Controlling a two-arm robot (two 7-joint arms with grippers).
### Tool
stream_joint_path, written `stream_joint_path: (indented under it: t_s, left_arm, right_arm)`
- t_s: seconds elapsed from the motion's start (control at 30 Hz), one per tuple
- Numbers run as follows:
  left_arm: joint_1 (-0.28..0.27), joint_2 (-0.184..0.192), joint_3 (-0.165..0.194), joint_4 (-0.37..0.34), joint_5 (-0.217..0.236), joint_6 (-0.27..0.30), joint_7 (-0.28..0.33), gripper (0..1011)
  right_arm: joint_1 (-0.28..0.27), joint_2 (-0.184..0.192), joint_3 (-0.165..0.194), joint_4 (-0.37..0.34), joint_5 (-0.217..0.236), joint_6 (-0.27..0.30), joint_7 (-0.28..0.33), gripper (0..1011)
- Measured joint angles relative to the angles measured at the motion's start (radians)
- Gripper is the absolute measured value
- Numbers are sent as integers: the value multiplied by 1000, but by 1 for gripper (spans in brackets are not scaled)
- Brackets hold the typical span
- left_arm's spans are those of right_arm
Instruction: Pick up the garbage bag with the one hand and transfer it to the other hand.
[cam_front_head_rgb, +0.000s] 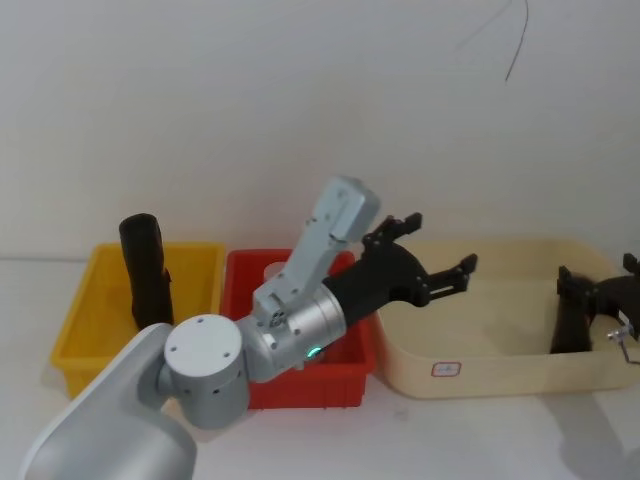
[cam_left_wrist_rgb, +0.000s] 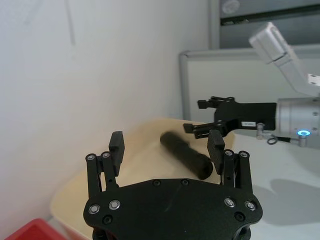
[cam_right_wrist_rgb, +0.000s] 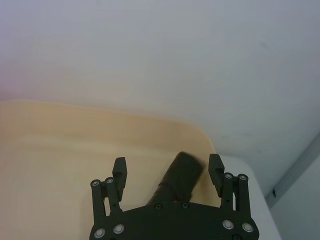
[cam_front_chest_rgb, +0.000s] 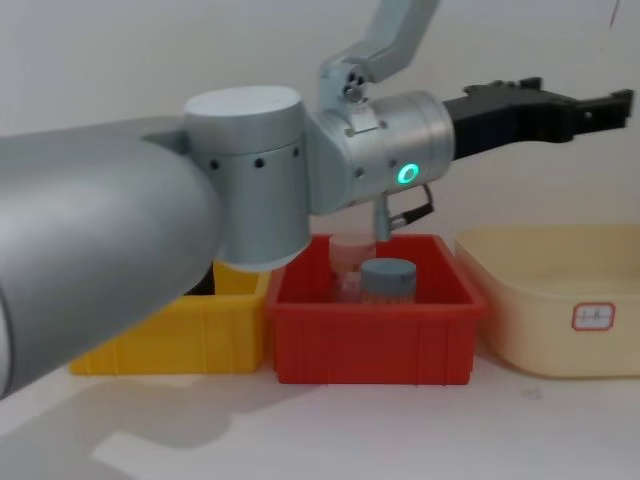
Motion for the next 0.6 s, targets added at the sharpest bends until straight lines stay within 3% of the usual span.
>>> stream_joint_path:
  t_s: [0.33,0.6]
  left_arm:
    - [83,41,-62,-86,-3,-46,77,1001]
    - [150,75,-114,-156,6,-75,149,1001]
  right_arm:
    - [2,9,-42,-75,-40,-26,23,1004]
    - [-18,-11,-80,-136,-48,-53,53,1004]
